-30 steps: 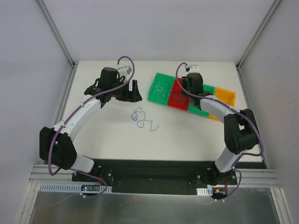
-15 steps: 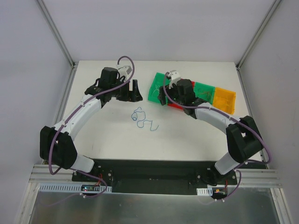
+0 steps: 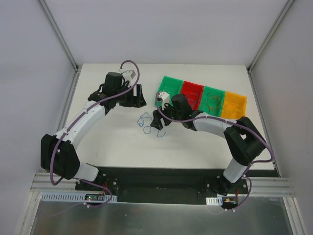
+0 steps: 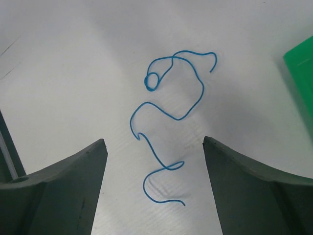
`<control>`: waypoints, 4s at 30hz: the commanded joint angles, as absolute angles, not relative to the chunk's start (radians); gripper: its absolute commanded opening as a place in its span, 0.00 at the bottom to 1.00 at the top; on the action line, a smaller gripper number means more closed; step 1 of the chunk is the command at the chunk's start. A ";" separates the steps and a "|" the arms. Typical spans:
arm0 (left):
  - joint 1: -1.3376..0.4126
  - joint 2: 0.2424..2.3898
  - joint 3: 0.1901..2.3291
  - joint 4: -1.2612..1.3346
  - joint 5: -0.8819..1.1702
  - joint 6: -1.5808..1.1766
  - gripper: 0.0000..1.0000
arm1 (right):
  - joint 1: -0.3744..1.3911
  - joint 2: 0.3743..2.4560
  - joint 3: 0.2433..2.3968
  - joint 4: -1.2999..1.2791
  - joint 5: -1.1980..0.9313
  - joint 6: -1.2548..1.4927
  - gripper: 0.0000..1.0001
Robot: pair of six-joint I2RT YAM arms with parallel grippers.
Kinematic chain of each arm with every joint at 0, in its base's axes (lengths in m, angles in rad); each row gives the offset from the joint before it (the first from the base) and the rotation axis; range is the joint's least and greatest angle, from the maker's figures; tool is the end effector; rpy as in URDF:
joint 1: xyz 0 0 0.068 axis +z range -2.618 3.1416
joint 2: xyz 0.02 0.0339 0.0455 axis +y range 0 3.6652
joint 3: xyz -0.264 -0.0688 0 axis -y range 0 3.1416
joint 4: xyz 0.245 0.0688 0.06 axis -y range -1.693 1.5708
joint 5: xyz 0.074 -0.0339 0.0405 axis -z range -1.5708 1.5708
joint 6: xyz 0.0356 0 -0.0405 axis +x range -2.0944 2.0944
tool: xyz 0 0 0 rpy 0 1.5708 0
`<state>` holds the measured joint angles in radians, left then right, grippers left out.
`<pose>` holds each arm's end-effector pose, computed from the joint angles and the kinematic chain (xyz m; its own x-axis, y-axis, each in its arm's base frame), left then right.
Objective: Untangle the cables
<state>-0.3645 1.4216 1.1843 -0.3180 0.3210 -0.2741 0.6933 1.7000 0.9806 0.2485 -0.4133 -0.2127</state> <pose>0.2993 -0.1262 0.3185 -0.6335 -0.0332 -0.7730 0.4335 0.8123 -0.3901 0.2776 0.2493 0.2106 -0.1594 -0.3838 -0.9095 -0.9148 0.4037 -0.0100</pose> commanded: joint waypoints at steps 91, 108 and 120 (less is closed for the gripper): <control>-0.337 1.299 1.121 -0.245 0.209 -0.310 0.75 | 0.402 1.809 1.293 0.117 0.282 -0.140 0.21; -0.339 1.195 1.085 -0.155 0.285 -0.296 0.77 | 0.515 1.148 0.994 -0.058 0.435 -0.078 0.81; -0.380 0.778 0.848 0.255 0.422 -0.337 0.83 | 0.537 0.488 0.802 -0.270 0.305 0.003 0.96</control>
<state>-0.3706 0.8650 0.8818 0.0708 0.3435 -0.2996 0.5354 0.6487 0.8223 -0.1963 0.3500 -0.0364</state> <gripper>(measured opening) 0.816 0.964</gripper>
